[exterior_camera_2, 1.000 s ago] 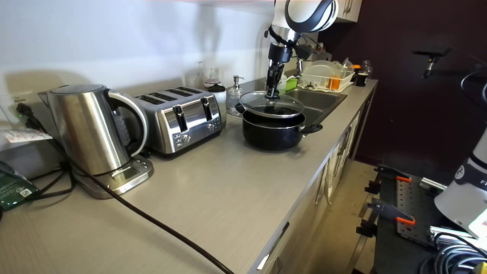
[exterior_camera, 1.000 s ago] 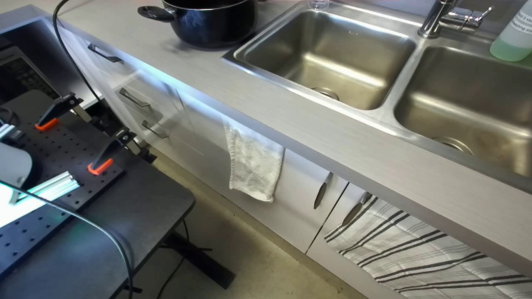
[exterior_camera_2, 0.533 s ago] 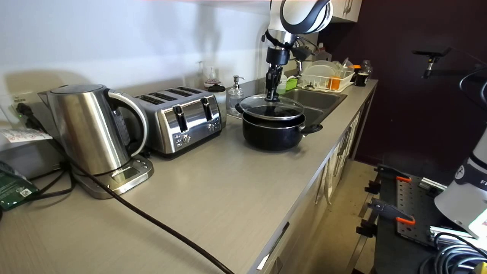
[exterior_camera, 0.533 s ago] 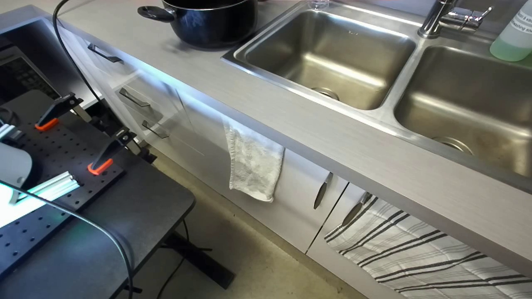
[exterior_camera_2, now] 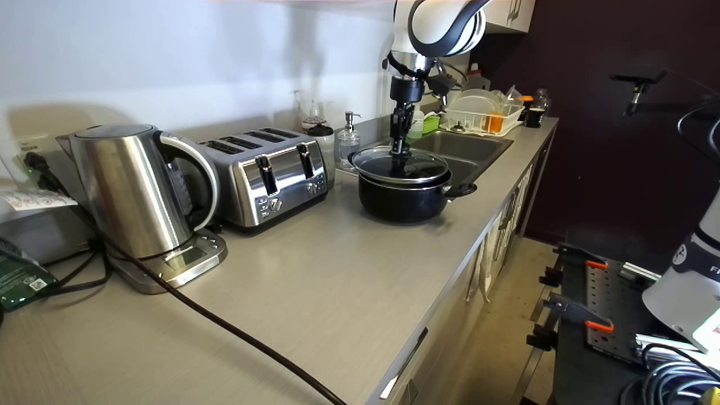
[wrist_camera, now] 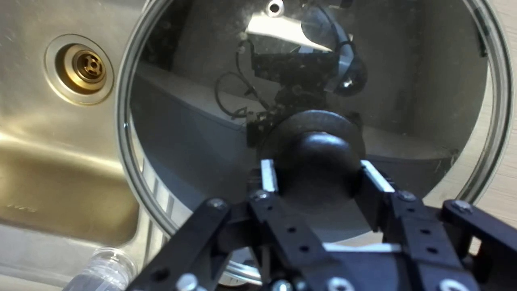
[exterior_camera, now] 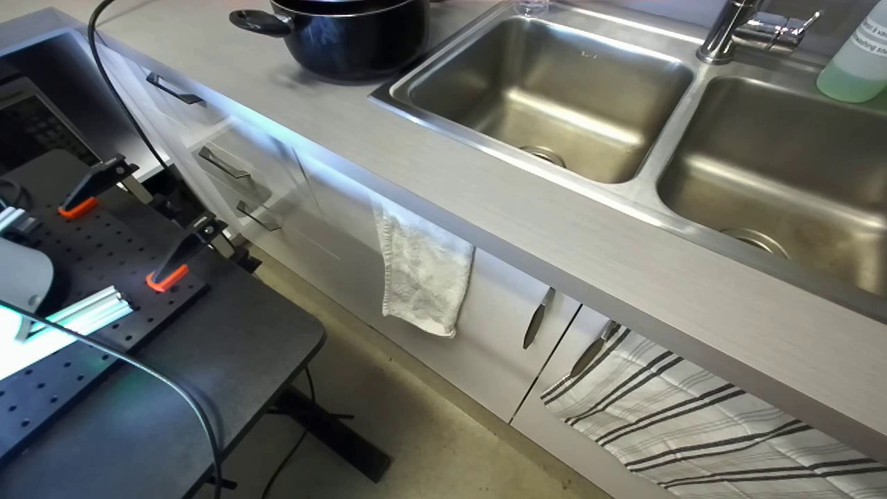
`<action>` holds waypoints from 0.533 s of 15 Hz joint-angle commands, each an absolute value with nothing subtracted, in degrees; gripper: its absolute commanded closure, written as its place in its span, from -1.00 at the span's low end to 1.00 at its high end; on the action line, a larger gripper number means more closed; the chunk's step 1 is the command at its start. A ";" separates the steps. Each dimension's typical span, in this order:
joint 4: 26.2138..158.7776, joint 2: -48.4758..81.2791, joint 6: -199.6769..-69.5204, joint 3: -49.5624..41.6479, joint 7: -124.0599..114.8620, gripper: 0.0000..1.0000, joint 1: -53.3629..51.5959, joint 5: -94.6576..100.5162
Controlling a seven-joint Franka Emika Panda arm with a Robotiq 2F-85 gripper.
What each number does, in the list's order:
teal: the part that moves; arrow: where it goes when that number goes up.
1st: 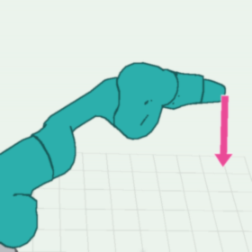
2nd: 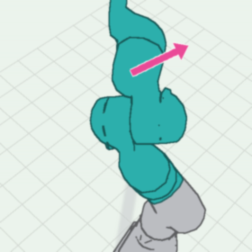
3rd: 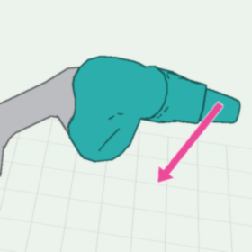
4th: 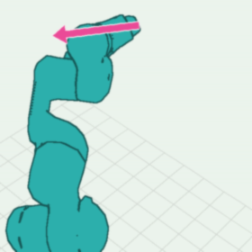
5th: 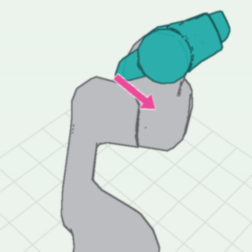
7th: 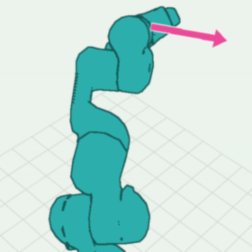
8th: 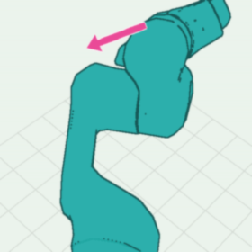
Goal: Put the glass lid on the pot.
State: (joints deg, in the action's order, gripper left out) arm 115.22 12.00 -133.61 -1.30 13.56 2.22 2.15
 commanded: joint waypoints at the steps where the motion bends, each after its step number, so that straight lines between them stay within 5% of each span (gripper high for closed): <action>1: 112.76 12.64 -131.33 -1.08 12.13 0.50 1.88 3.49; 8: 113.16 12.52 -131.51 -1.14 12.21 0.50 1.91 3.53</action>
